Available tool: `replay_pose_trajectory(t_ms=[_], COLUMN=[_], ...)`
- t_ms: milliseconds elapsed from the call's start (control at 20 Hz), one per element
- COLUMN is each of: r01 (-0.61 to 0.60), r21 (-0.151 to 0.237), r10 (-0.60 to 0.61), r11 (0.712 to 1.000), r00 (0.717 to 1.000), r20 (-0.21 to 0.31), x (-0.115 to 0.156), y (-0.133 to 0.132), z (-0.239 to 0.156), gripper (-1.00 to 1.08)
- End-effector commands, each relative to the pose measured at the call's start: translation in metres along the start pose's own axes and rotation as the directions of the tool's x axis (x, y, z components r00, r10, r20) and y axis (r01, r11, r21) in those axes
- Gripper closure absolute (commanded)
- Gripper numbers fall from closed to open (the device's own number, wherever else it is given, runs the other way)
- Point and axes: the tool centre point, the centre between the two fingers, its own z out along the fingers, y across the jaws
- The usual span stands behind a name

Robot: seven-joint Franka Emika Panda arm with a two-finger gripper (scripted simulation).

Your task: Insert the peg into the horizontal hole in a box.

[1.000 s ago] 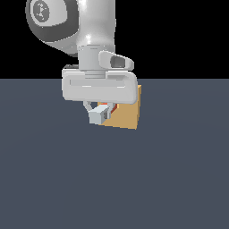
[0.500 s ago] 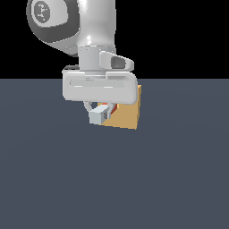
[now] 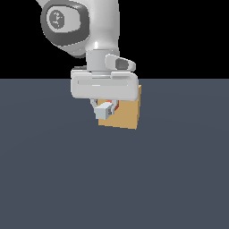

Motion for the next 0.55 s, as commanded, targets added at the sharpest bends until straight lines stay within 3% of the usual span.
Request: replay_pose_trajectory(t_ms=[0,250,500], r01=[0.001,0.001,0.001], r21=[-0.002,-0.004,-0.004], r10=[-0.001,-0.001,-0.001], r11=[1.000,1.000,1.000], r00=[1.000,1.000,1.000], r20=[-0.002,-0.002,-0.002], x=[0.020,0.048,0.055], y=[0.000,0.001,0.003], z=[-0.001,-0.002,-0.002], gripper=[1.08,1.08,1.08])
